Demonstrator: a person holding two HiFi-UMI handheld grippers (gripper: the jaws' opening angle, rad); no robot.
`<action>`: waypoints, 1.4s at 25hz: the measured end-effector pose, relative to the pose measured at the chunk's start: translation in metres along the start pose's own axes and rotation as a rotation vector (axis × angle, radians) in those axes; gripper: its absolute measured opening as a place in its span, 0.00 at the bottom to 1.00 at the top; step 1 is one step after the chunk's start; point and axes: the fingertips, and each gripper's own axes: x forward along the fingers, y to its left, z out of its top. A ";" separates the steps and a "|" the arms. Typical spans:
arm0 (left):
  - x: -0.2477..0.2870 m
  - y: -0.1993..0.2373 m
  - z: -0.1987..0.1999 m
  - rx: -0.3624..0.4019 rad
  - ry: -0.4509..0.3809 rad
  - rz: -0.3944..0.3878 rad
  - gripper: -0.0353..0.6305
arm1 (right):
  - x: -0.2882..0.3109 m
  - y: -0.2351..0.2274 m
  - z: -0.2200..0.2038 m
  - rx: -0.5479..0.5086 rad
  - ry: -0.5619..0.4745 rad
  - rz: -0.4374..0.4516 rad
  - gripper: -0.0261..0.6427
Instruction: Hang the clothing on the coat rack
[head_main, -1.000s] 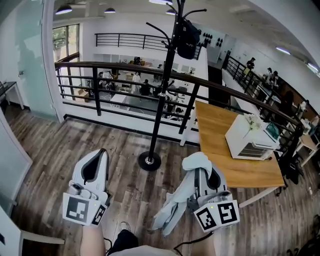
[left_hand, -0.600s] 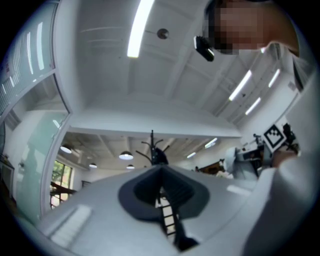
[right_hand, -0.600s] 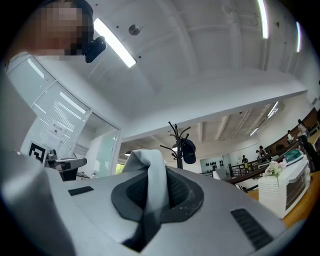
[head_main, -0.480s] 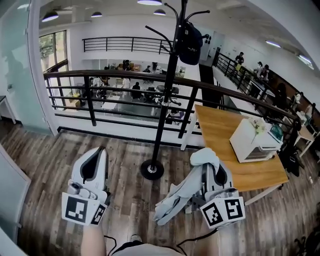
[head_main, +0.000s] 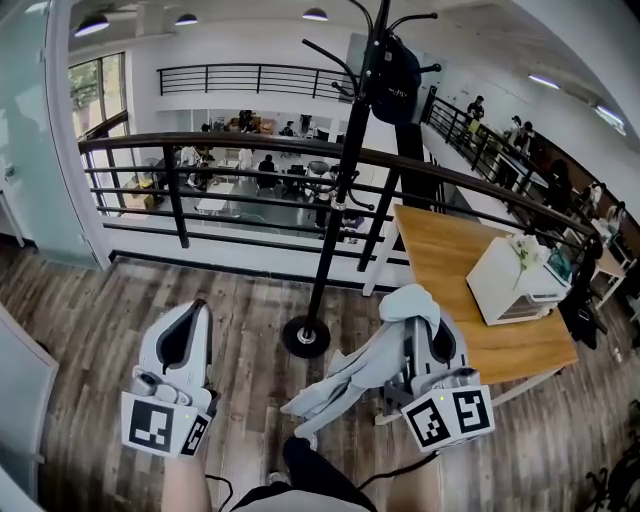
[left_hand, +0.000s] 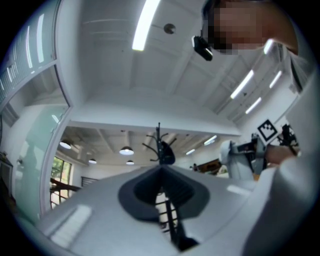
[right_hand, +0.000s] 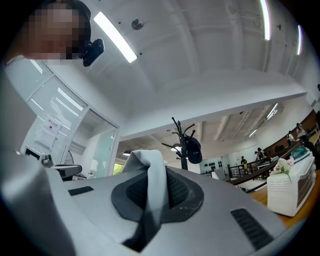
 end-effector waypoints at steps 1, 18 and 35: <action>0.001 0.005 -0.004 -0.001 0.006 0.005 0.06 | 0.006 0.001 -0.003 0.002 0.004 0.004 0.05; 0.137 0.076 -0.054 0.031 0.016 0.031 0.06 | 0.157 -0.037 -0.038 0.040 -0.039 0.049 0.05; 0.286 0.077 -0.078 0.046 -0.022 -0.036 0.06 | 0.261 -0.110 -0.049 0.047 -0.079 0.055 0.05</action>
